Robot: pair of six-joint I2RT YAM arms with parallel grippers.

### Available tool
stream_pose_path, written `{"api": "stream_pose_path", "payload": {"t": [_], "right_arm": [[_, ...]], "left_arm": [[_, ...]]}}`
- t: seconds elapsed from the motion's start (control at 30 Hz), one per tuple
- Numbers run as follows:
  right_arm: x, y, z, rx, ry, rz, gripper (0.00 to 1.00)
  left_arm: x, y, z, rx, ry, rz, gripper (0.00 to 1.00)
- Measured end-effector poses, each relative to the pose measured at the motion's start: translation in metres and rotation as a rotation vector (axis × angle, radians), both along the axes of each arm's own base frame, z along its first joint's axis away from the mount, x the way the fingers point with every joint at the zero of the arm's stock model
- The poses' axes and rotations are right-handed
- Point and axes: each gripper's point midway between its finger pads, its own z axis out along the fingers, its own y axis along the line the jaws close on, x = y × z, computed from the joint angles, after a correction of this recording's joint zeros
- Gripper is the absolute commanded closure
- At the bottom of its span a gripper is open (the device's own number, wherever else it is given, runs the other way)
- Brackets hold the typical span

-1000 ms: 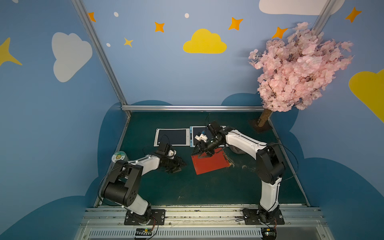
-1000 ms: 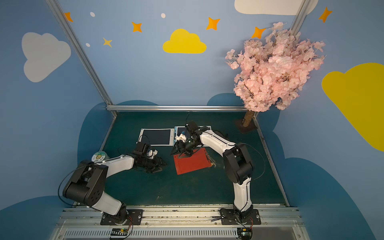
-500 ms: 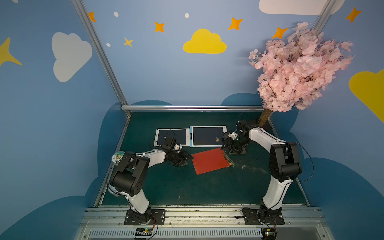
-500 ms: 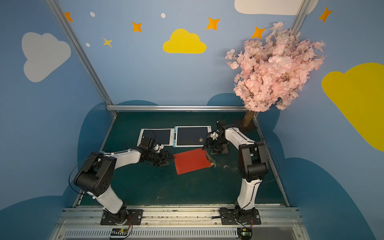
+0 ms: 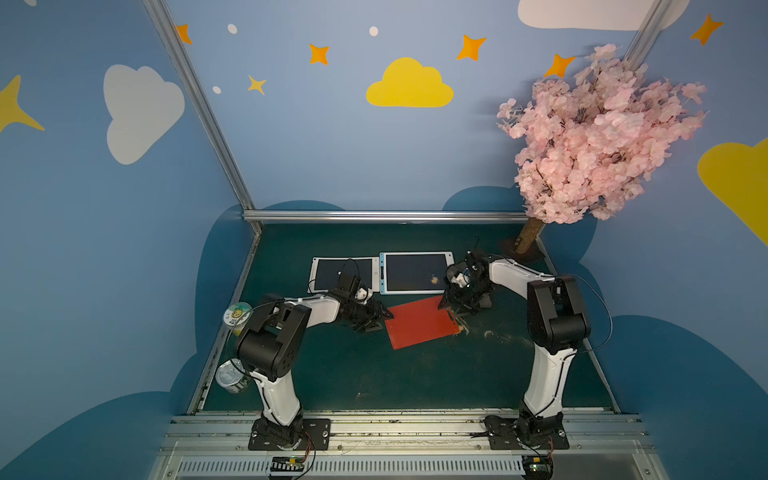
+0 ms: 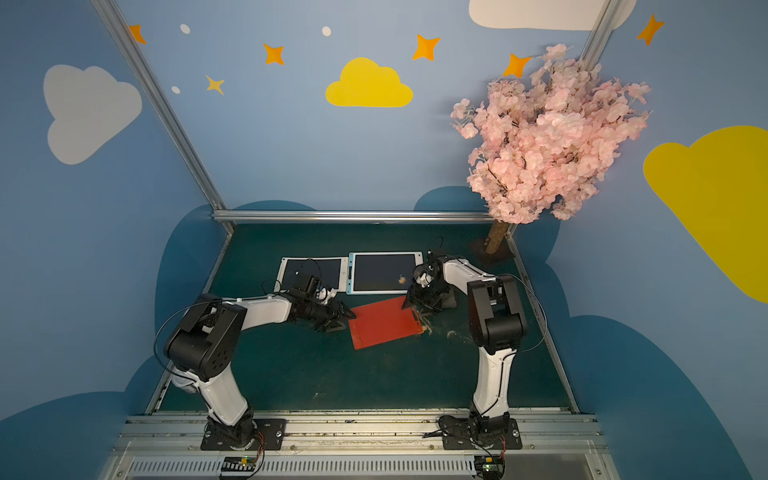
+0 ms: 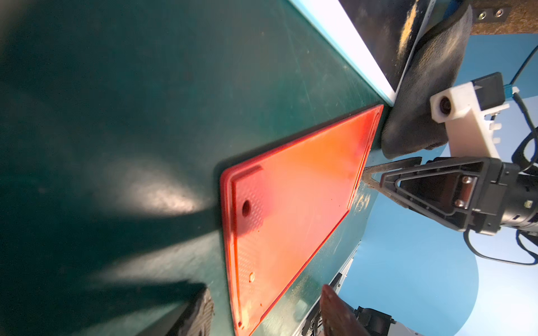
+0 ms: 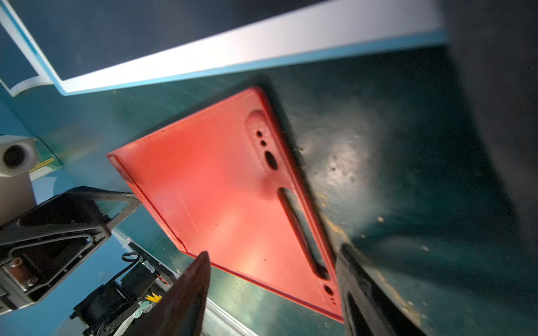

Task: Wipe the drawing tablet
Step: Pick up the drawing tablet from the center of the board.

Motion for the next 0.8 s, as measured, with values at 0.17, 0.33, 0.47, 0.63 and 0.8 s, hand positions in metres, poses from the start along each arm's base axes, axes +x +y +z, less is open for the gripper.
{"api": "stream_pose_path", "payload": {"t": [0.17, 0.33, 0.47, 0.63, 0.8], "right_arm": [[-0.007, 0.013, 0.001, 0.061, -0.017, 0.030, 0.39], [-0.022, 0.021, 0.008, 0.143, 0.003, 0.002, 0.45], [-0.022, 0.032, 0.038, 0.246, -0.016, -0.046, 0.48], [-0.003, 0.057, 0.111, 0.485, -0.163, -0.037, 0.52], [-0.025, 0.096, 0.164, 0.731, -0.166, 0.115, 0.53]], "left_arm": [[0.002, 0.004, -0.001, 0.003, 0.005, 0.011, 0.40], [0.006, 0.014, 0.000, 0.025, 0.001, 0.041, 0.40], [0.013, 0.025, -0.001, 0.063, -0.021, 0.075, 0.40], [0.017, 0.032, -0.001, 0.091, -0.037, 0.093, 0.40], [0.015, 0.023, 0.000, 0.072, -0.052, 0.065, 0.40]]}}
